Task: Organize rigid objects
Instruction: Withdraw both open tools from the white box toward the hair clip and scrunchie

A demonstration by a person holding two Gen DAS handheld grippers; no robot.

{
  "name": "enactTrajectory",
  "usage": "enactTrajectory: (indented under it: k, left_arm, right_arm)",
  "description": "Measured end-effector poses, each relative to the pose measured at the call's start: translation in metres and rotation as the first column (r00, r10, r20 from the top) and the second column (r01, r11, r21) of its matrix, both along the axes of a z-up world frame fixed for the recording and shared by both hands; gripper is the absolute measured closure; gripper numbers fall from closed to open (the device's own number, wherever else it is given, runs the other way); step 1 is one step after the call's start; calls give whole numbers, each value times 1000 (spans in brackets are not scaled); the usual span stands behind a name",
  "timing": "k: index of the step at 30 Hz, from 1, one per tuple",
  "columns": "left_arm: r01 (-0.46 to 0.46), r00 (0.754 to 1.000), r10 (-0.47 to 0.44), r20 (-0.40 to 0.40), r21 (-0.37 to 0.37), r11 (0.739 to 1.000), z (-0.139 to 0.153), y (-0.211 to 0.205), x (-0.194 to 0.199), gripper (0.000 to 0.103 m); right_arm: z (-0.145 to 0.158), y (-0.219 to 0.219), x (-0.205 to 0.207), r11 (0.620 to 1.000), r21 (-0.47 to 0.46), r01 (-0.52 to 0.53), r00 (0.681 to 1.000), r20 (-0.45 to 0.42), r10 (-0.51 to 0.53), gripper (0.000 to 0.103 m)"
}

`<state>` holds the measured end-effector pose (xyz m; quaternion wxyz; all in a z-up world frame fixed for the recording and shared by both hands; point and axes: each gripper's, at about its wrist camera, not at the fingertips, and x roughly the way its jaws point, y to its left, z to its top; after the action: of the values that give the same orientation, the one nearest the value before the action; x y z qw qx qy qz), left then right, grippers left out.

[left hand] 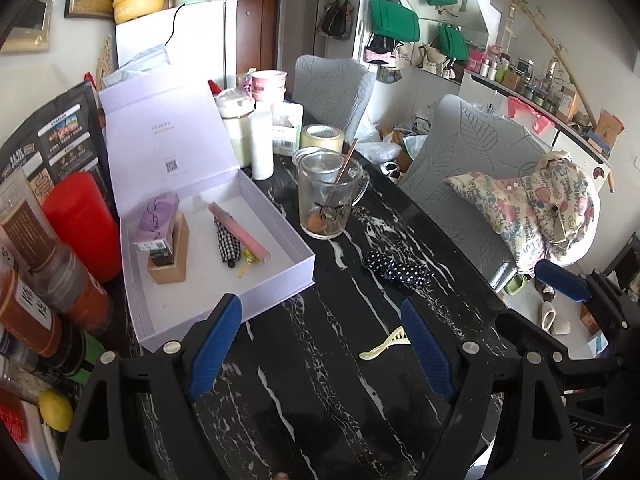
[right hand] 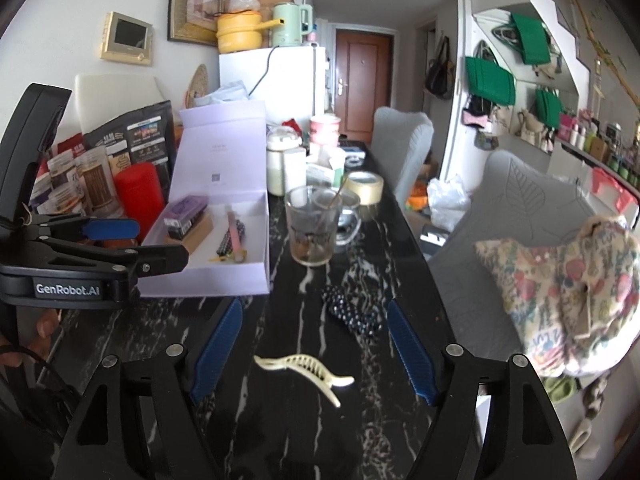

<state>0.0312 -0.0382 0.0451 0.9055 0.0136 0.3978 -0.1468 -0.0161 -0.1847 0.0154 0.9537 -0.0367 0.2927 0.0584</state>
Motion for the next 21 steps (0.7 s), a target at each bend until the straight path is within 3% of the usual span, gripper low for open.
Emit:
enactTrajectory:
  k: [4,10,21]
  left_arm:
    - [-25,999,26,-30,25,999,-13,0,4,21]
    - [2,998,0,-65,24,1000,-32,-2,9,21]
    - [0,988,3,-156,16,1000,-64,-1,28,21]
  right_arm:
    - [-18,-6,4,999,43,19,999,-40,-18,26]
    - [-42,-4,14,998,69,12,996,-85,-6,7]
    - [-94,-10,52,993,102,-60,976,-203,80,7]
